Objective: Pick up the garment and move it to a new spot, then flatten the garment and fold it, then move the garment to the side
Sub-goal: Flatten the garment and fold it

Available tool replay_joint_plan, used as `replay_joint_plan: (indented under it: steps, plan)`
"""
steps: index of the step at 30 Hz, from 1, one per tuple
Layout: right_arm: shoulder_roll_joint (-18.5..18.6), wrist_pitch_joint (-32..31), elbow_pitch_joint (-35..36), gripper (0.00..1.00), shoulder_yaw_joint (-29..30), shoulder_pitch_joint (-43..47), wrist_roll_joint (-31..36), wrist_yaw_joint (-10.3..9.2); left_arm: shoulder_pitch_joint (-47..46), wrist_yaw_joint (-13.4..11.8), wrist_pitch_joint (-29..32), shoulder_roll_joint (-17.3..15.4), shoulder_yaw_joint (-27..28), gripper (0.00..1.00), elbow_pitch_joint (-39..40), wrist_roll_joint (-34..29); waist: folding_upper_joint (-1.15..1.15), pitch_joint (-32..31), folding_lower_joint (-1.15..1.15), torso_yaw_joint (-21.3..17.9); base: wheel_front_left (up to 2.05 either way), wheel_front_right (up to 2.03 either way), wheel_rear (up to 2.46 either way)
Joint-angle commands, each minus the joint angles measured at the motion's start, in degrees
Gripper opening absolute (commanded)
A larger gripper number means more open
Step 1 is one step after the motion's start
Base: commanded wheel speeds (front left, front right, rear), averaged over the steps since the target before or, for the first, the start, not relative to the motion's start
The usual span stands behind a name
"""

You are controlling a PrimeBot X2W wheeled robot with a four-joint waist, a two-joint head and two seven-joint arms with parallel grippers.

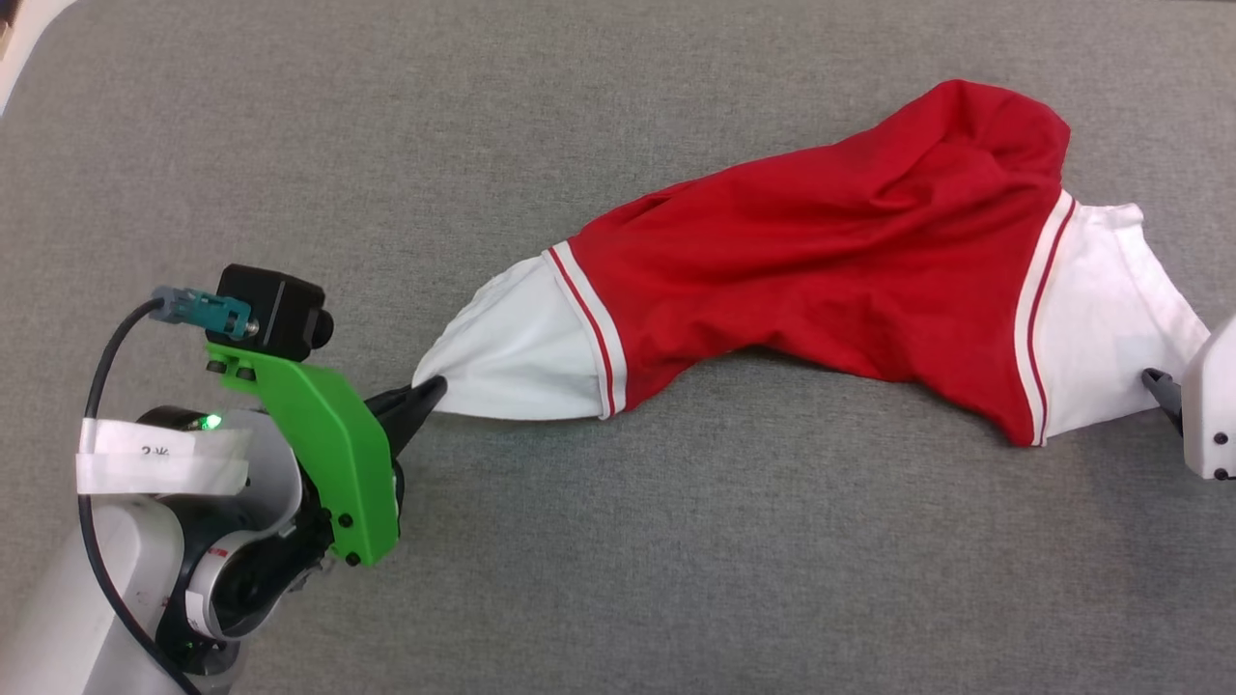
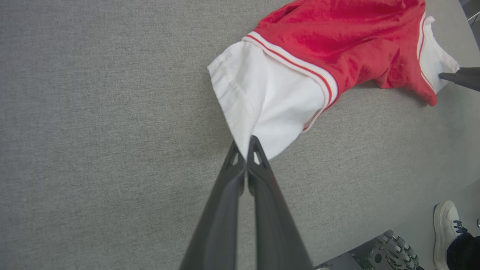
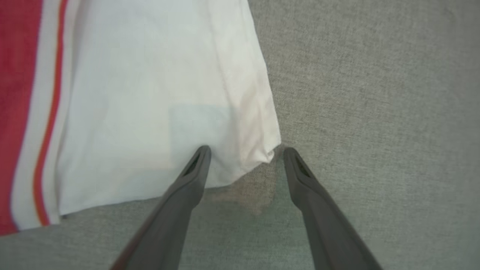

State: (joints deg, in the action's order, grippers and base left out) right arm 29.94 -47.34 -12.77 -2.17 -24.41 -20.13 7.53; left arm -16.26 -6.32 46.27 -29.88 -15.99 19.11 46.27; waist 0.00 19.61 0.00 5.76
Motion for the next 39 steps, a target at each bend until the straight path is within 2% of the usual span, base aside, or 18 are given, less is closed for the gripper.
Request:
replay_joint_plan:
  steps: [1,5,6,7,9,10,13,18,32,39]
  plan:
    - [0.31,0.49,-0.82,1.0,-0.83,-0.59,0.14,-0.04,-0.52,0.01,-0.01,-0.24,0.08,0.0,0.04,-0.38,0.0,1.15,0.0,1.04,0.0,0.0,0.0]
    - [0.42,0.55,-2.47,1.0,-2.88,0.05,-0.61,-0.04,-0.88,0.02,-0.25,-0.45,0.41,0.0,-0.34,-0.41,0.0,1.78,0.0,1.38,0.0,0.0,0.0]
    - [0.55,0.57,-2.86,0.92,-3.28,0.17,-0.87,-0.04,-0.92,0.05,-0.3,-0.51,0.5,0.0,-0.45,-0.37,0.0,1.87,0.0,1.44,0.0,0.0,0.0]
    - [0.67,0.65,-3.26,0.55,-3.75,0.28,-1.16,-0.04,-0.95,0.05,-0.38,-0.59,0.63,0.0,-0.67,-0.36,0.0,1.93,0.0,1.45,0.0,0.0,0.0]
    - [0.81,1.1,-3.79,0.04,-4.38,0.32,-1.71,-0.04,-0.96,0.14,-0.42,-0.83,0.61,0.0,-1.14,-0.52,0.0,1.84,0.0,1.37,0.0,0.0,0.0]
    - [0.9,1.63,-4.09,0.0,-4.52,0.23,-2.03,-0.04,-0.92,0.2,-0.46,-0.79,0.6,0.0,-1.35,-0.41,0.0,1.69,0.0,1.31,0.0,0.0,0.0]
    - [1.63,5.43,-5.29,0.0,-4.78,-0.5,-2.89,-0.04,-0.57,0.29,-1.23,-0.86,0.9,0.0,-3.02,-0.42,0.0,-0.17,0.0,0.44,0.0,0.0,0.0]
    - [2.56,7.6,-4.1,0.0,-4.94,-0.56,-6.49,-0.04,-0.14,0.49,-2.6,-0.88,2.4,0.0,-3.81,0.58,0.0,-3.87,0.0,-0.83,0.0,0.0,0.0]
    - [8.07,7.17,5.31,0.0,0.14,0.36,-13.26,-0.04,0.04,0.73,-2.17,-4.29,6.93,0.0,-0.66,2.94,0.0,-14.62,0.0,-3.68,0.0,0.0,0.0]
    - [8.63,7.78,9.58,0.0,3.02,0.32,-15.5,-0.04,-0.57,1.01,-3.51,-4.99,10.23,0.0,1.54,4.71,0.0,-18.77,0.0,-4.88,0.0,0.0,0.0]
